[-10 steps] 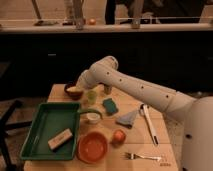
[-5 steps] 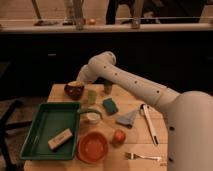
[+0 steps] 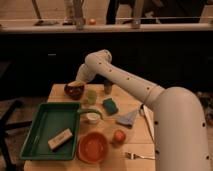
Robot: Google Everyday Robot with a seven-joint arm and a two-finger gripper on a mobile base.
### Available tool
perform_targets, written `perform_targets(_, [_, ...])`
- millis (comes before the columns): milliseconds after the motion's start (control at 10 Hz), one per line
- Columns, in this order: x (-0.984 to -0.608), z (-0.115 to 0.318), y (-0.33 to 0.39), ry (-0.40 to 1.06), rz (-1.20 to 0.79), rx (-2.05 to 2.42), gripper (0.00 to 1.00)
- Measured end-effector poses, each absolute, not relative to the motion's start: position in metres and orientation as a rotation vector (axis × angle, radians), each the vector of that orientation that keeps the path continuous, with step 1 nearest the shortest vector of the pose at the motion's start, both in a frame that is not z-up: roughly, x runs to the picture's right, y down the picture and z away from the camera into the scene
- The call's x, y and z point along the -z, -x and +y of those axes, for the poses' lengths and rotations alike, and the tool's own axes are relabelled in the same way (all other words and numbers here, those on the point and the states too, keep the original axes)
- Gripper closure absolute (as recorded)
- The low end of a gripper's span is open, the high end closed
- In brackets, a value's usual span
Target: Place banana in purple bowl
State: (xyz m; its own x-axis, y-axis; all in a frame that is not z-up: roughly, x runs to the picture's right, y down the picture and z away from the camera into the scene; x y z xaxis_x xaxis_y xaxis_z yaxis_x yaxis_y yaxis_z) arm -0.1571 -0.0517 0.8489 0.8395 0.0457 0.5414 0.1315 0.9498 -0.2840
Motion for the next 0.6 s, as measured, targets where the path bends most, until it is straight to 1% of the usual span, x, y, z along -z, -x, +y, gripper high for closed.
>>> perform_targets(600, [-0.884, -0.056, 0.163, 0.368, -0.549, 0.031, 1.00])
